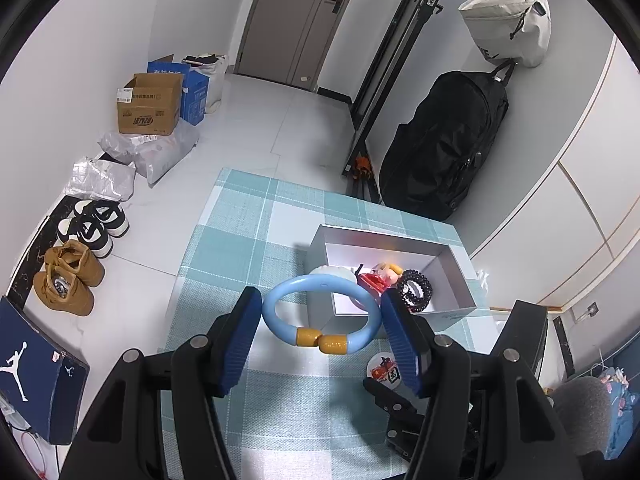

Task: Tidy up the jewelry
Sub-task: 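Lift the blue ring with the left gripper while the right gripper grasps the white 'China' badge, then carry the blue ring and white badge into the box and open both grippers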

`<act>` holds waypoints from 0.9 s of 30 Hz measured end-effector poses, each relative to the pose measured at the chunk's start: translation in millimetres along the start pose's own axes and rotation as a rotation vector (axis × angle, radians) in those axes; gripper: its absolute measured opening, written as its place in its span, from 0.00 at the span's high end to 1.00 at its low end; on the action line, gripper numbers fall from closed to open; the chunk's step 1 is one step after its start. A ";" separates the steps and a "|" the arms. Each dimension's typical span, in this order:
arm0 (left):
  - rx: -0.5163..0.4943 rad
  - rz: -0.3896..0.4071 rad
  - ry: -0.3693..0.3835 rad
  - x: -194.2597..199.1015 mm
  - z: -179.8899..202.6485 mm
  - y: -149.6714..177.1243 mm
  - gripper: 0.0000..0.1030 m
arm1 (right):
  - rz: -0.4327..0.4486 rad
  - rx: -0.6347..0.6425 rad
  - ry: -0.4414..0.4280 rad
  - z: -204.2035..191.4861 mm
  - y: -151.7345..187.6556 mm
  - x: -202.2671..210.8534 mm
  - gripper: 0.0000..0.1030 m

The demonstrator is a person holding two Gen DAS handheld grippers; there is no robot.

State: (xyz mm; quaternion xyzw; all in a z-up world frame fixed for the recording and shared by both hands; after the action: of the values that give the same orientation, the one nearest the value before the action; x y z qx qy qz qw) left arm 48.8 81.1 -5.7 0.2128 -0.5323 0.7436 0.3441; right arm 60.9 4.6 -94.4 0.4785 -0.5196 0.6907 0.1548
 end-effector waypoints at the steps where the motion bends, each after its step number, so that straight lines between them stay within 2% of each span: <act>1: 0.000 0.000 0.001 0.1 0.0 0.0 0.45 | 0.000 -0.006 -0.003 0.4 0.2 0.2 0.59; 11: 0.001 0.000 0.003 1.0 0.0 -0.7 0.45 | 0.035 -0.070 -0.065 8.9 -5.0 12.9 0.59; 22: -0.010 0.015 -0.008 -3.1 9.6 -8.2 0.45 | 0.165 -0.160 -0.204 33.8 -16.1 60.1 0.59; 27: -0.005 0.026 0.002 -3.7 13.4 -10.0 0.45 | 0.231 -0.199 -0.227 47.5 -26.6 77.0 0.59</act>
State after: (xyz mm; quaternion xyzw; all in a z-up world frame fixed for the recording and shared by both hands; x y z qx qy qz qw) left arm 58.0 69.4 2.8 0.2044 -0.5366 0.7468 0.3355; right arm 65.6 -47.4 -15.9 0.4730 -0.6510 0.5905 0.0614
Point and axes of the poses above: each gripper's, at about its wrist camera, not at the fingertips, and x roughly against the way its jaws point, z to its right, y to its underside, the point moved 1 cm from there along -x, roughly the way its jaws point
